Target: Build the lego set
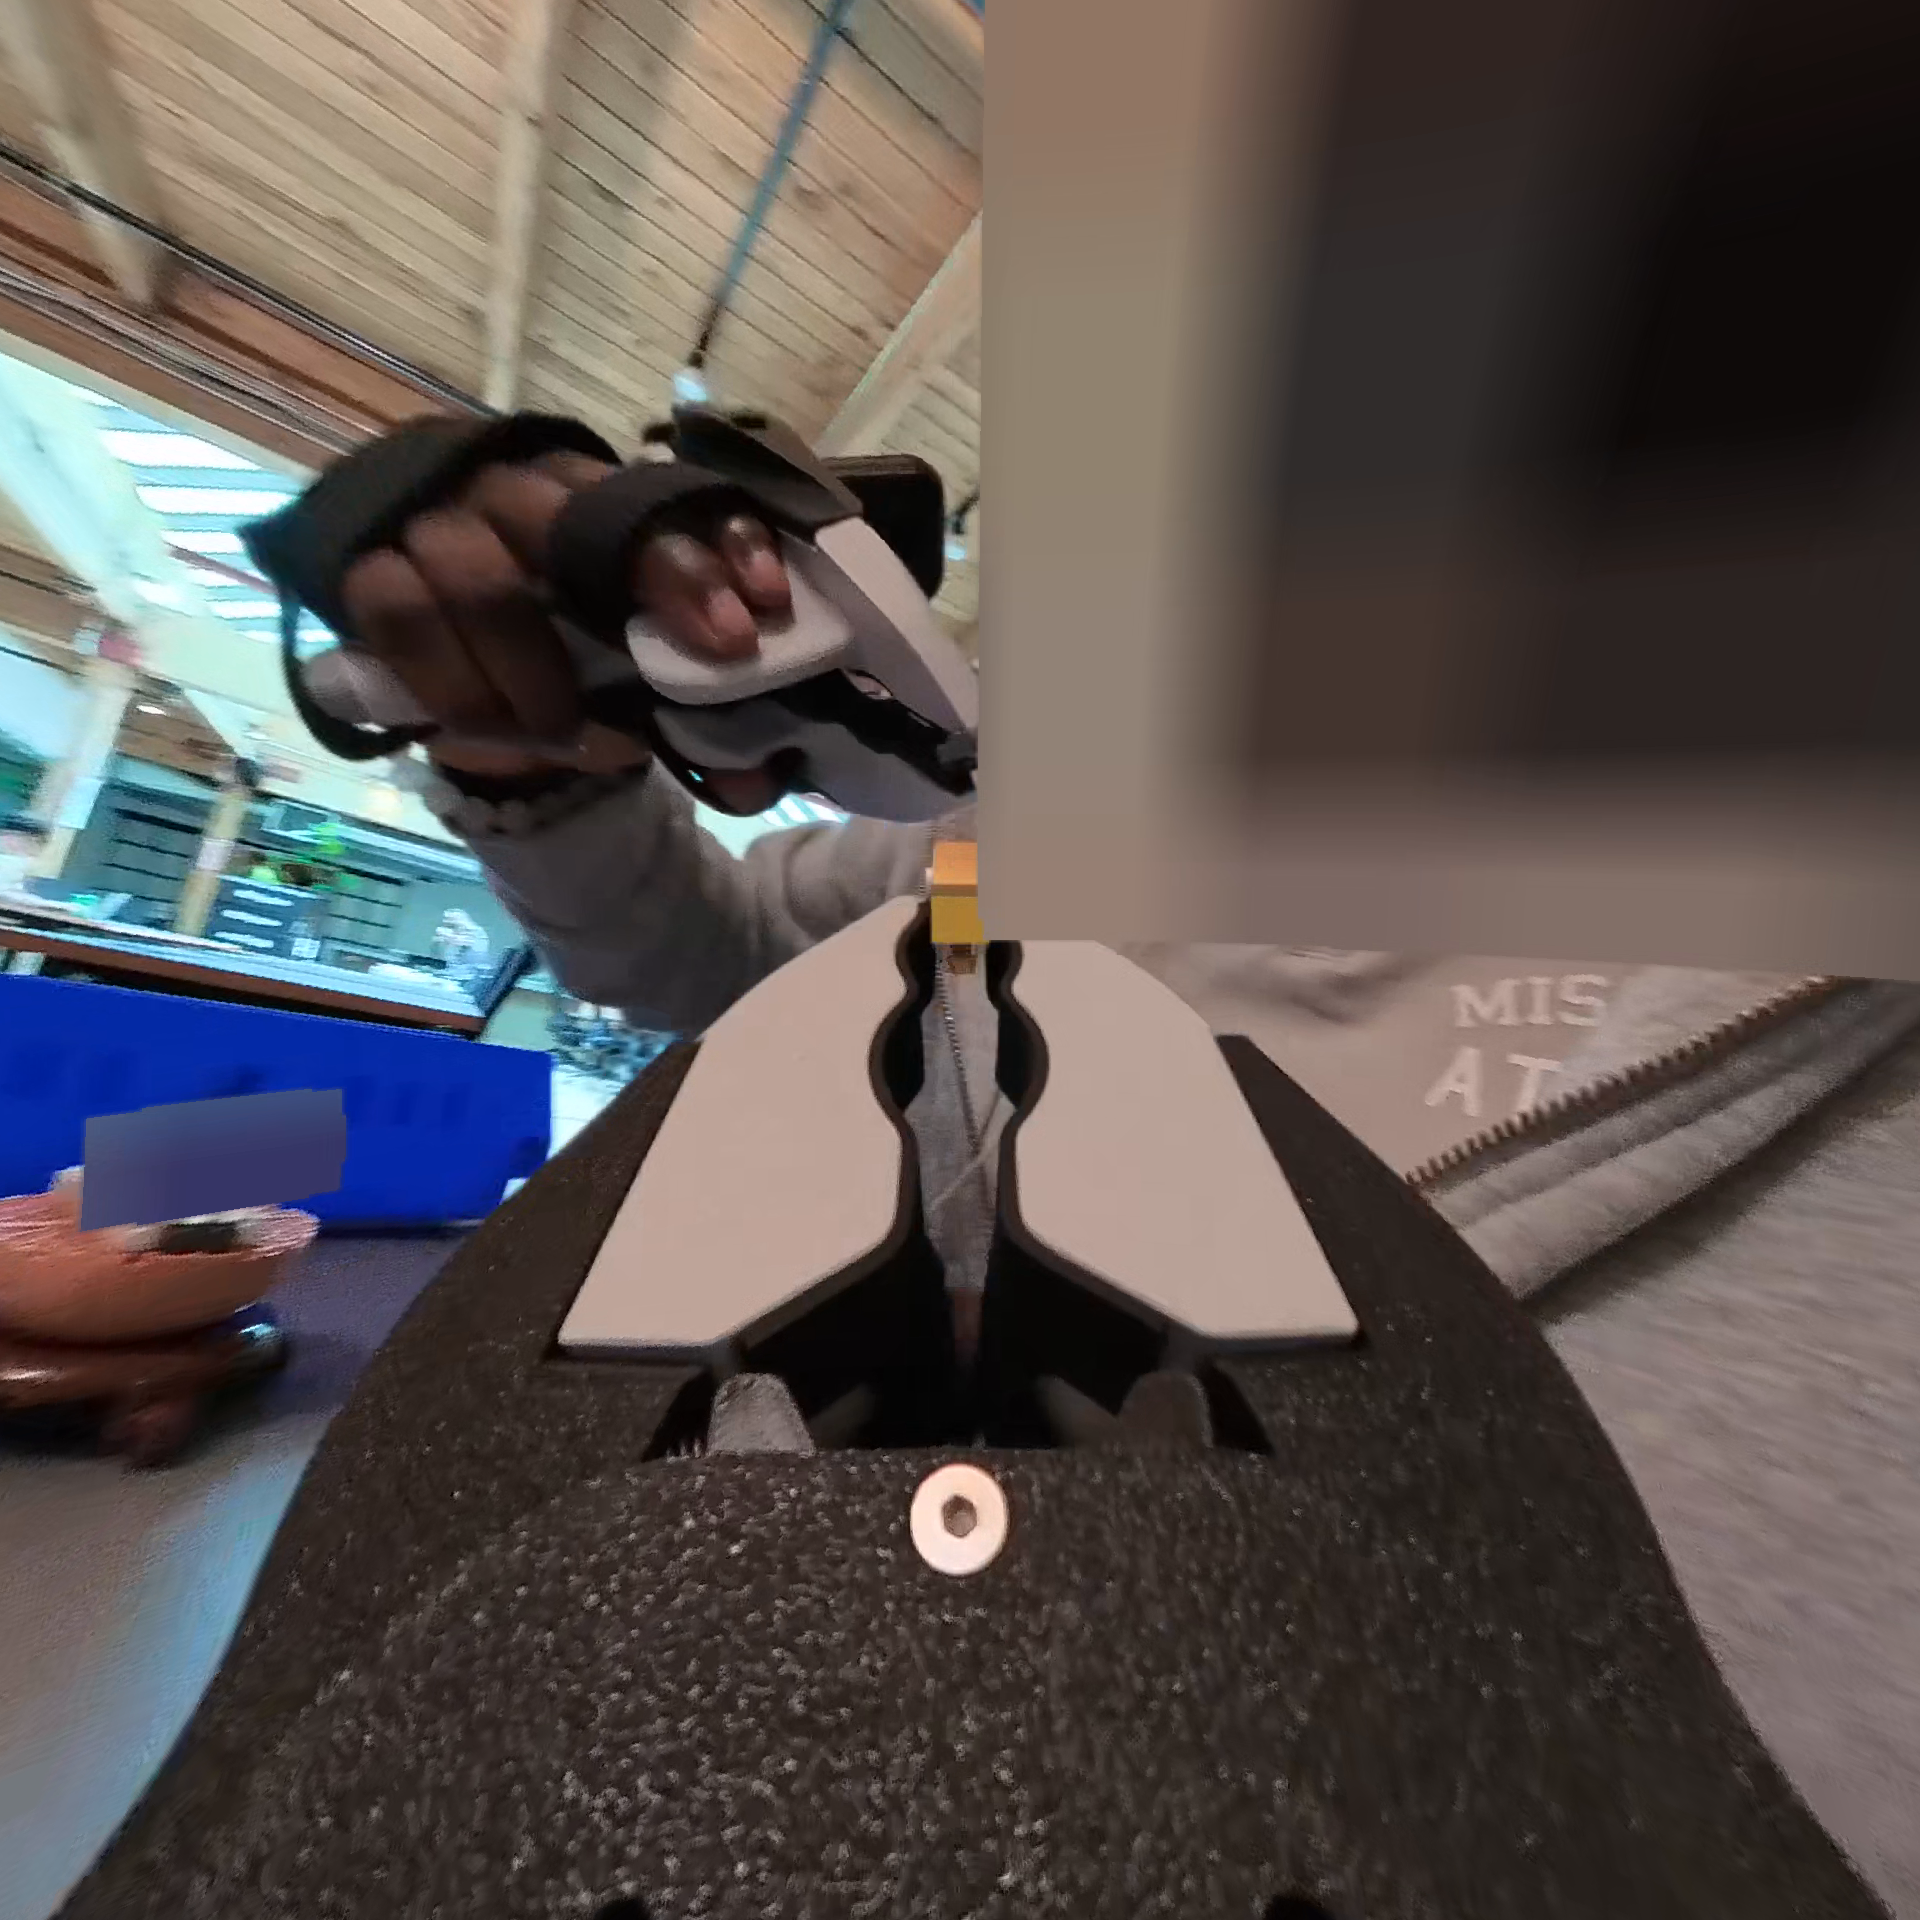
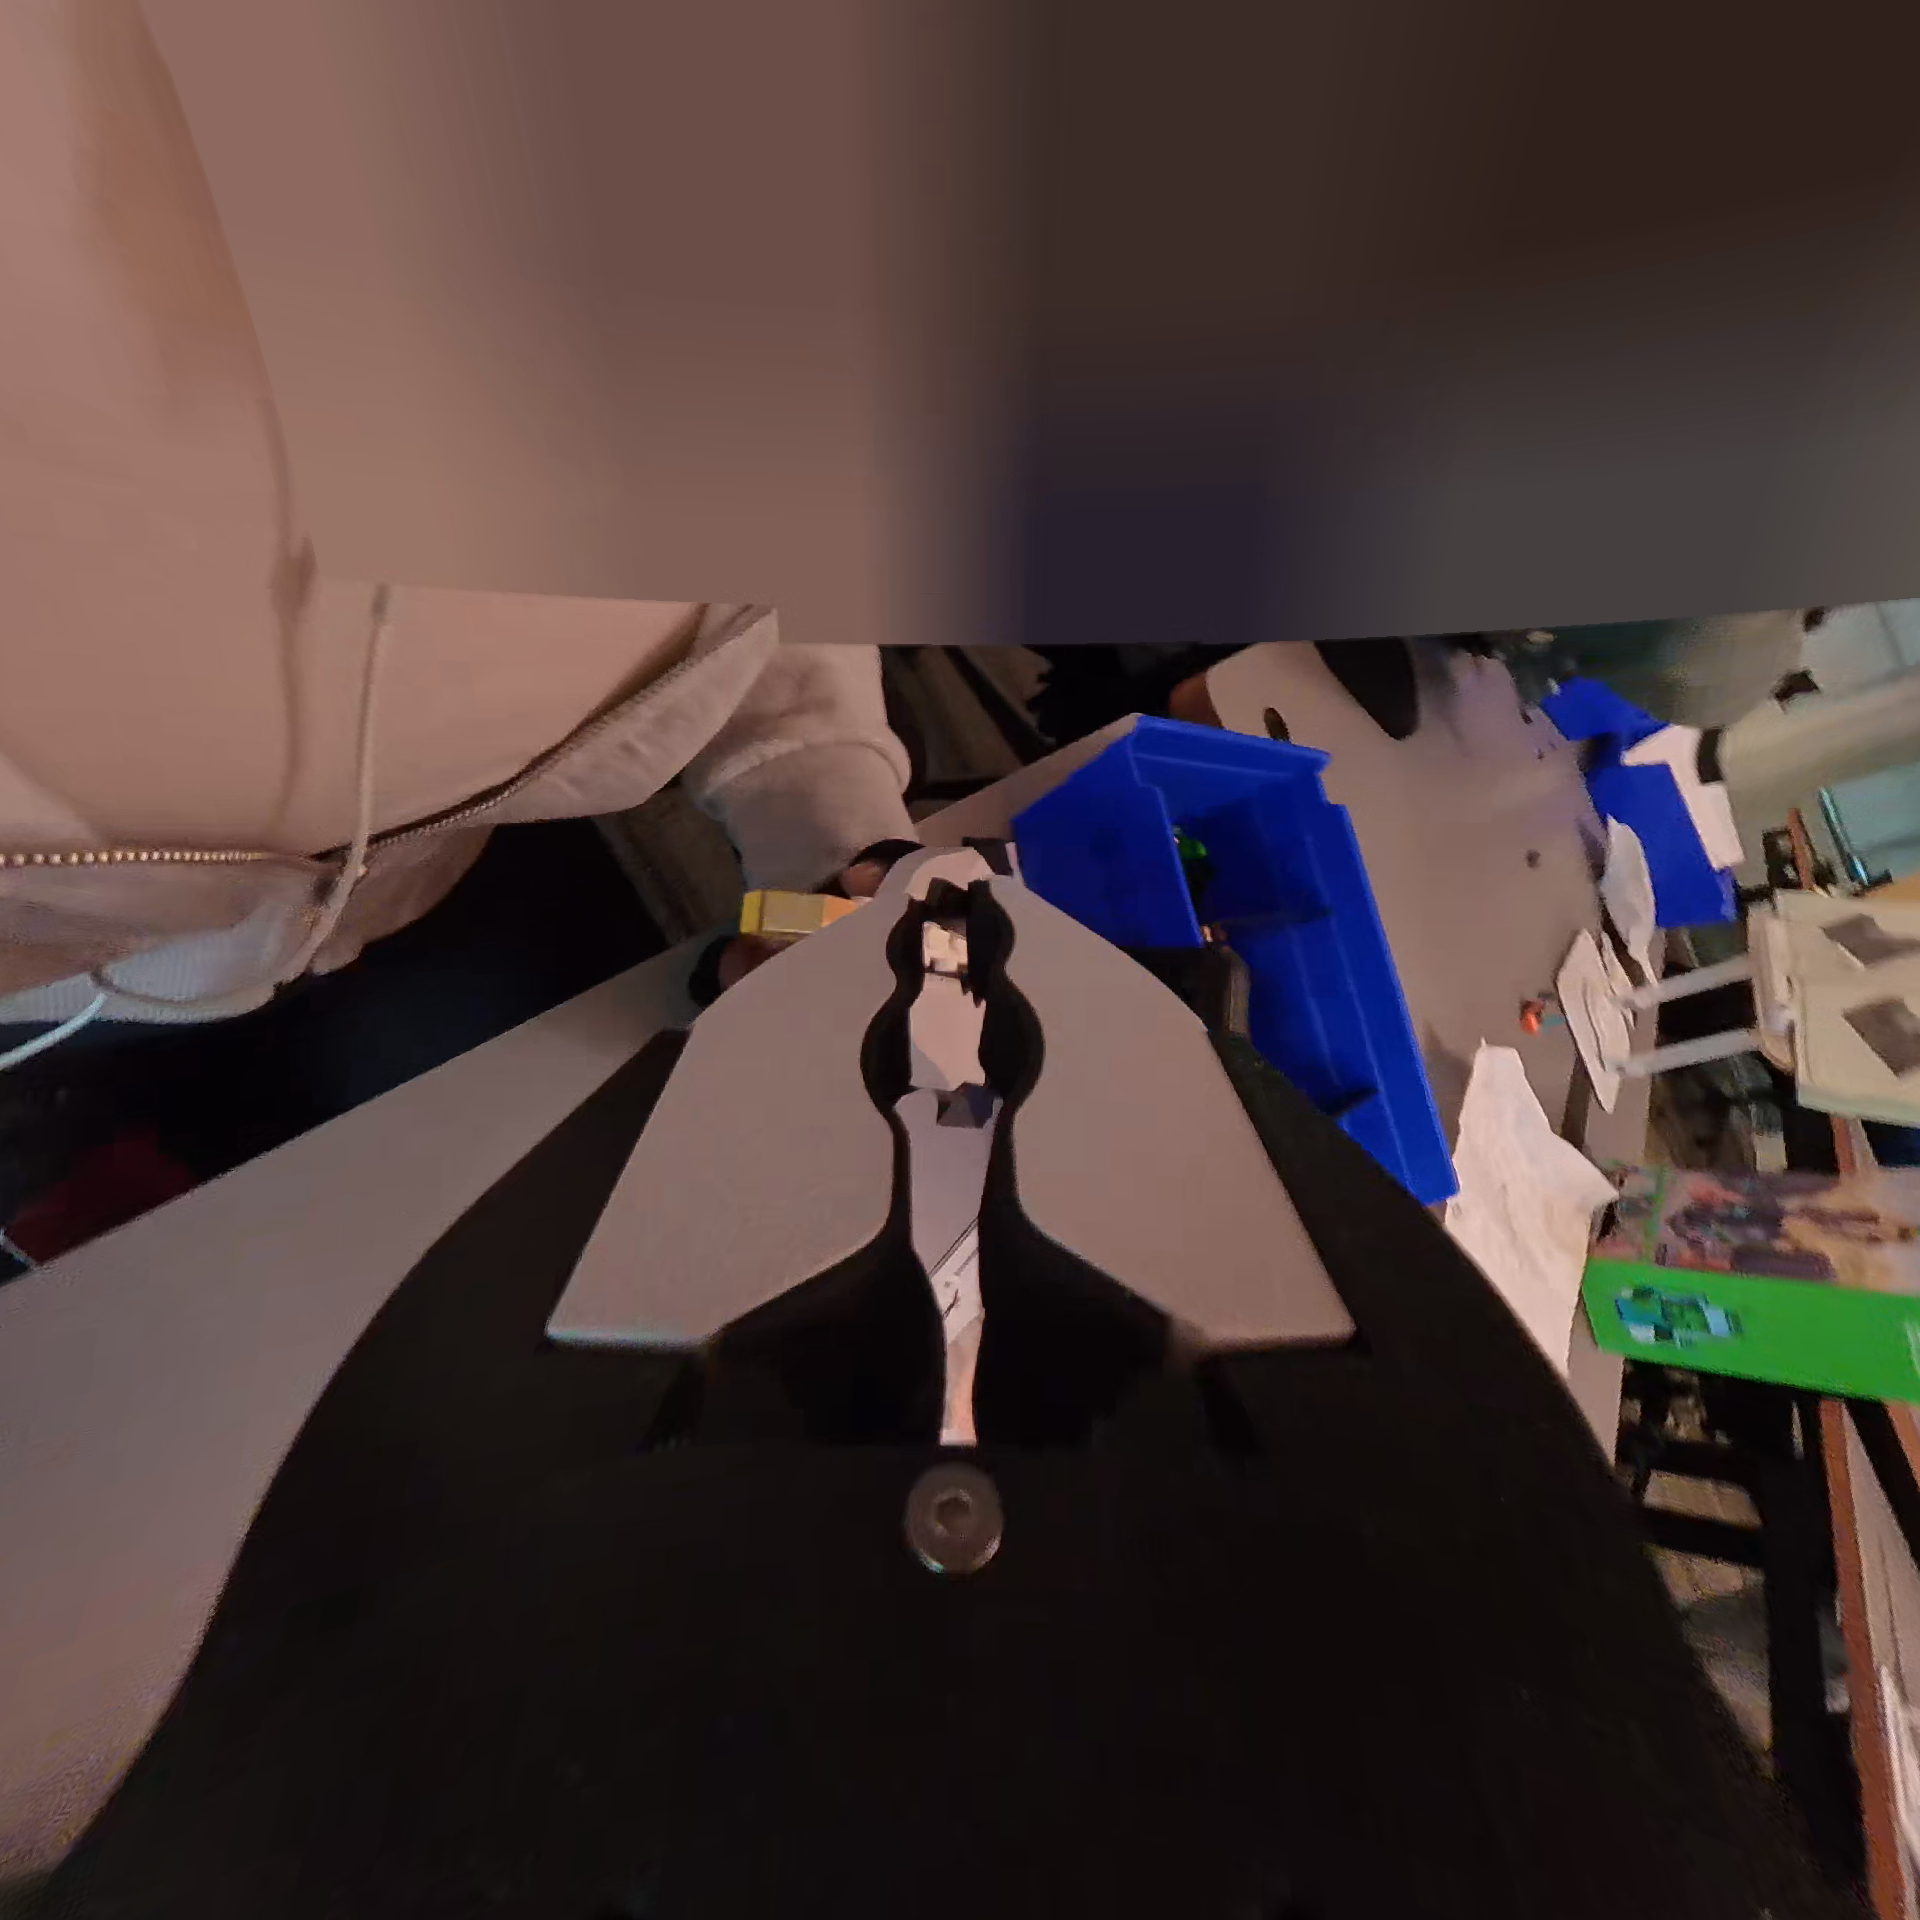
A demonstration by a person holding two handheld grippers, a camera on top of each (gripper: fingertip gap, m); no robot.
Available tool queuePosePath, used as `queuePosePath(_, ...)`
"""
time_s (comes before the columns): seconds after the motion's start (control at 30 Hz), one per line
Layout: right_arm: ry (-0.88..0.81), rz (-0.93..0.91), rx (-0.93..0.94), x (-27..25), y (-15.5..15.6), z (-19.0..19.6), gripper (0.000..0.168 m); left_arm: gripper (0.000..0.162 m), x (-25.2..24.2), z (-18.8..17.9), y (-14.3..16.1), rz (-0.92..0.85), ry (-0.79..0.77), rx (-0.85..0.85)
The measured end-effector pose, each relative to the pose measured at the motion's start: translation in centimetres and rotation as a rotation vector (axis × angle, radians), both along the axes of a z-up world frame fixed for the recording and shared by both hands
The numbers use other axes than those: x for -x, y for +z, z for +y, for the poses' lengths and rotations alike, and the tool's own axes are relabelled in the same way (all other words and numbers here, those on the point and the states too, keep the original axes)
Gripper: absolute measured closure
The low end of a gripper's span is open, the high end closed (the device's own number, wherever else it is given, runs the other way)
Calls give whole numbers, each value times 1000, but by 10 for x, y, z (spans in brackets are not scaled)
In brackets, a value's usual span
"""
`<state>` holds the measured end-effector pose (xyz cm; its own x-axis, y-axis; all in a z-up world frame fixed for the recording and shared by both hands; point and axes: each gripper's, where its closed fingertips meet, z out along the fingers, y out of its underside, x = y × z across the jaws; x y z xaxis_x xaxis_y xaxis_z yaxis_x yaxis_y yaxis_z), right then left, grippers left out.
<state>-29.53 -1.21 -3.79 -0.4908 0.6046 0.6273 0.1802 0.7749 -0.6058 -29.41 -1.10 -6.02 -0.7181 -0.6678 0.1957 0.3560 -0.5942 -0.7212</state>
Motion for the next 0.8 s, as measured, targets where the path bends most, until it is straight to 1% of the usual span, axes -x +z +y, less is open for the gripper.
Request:
queuePosePath(0.13, 89, -98, -121, 0, -14, 0, 160, 154, -10, -5, 0, 15, -76, -3)
queuePosePath(0.37, 144, -132, -193, -11, -10, 0, 160, 154, -18, -8, 4, 14, -68, -1)
queuePosePath(0.47, 168, -171, -175, -15, -11, -3, 160, 154, -23, -8, 4, 26, -62, -7)
queuePosePath(0.6, 194, -238, -92, -20, -13, -7, 160, 154, -26, -12, 6, 31, -72, -34)
queuePosePath(0.8, 186, -281, -3, -23, -13, -4, 160, 154, -29, -9, 7, 18, -74, -23)
